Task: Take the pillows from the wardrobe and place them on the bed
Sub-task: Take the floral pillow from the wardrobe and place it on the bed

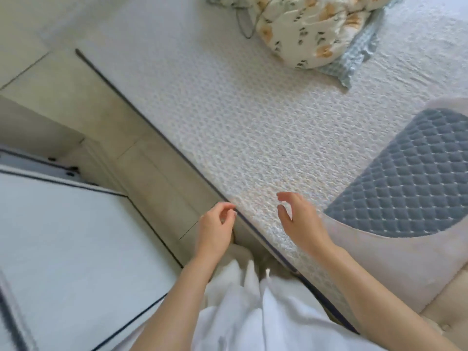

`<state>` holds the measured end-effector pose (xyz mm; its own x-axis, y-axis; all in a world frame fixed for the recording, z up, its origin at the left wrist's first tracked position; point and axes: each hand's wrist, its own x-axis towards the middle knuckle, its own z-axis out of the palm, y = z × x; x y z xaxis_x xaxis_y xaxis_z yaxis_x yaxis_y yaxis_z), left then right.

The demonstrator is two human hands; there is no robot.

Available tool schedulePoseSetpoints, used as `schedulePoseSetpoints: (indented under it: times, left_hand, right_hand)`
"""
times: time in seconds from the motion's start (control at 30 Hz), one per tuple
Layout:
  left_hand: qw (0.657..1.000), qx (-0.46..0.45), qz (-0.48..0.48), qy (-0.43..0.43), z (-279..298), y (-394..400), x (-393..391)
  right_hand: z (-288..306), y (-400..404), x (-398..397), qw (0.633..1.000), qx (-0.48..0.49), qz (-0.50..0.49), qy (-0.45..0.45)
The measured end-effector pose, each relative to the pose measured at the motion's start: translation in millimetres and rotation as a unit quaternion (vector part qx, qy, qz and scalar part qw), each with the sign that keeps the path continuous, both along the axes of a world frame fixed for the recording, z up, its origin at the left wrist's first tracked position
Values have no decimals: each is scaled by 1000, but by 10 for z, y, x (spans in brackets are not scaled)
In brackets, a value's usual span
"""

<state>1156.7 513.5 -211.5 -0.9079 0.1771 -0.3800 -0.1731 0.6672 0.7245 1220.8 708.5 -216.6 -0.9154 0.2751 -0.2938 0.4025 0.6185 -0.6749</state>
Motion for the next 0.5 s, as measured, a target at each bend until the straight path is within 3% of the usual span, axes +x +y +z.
schedulePoseSetpoints:
  times: [0.27,0.5]
  left_hand:
    - [988,-2,152,10,143,-1080,32]
    - [974,-11,224,34,208,-1931,-509]
  right_hand:
    - [115,-852,-620,988,-1,151,-15]
    - [208,-1586,-1419,976,6,217,-11]
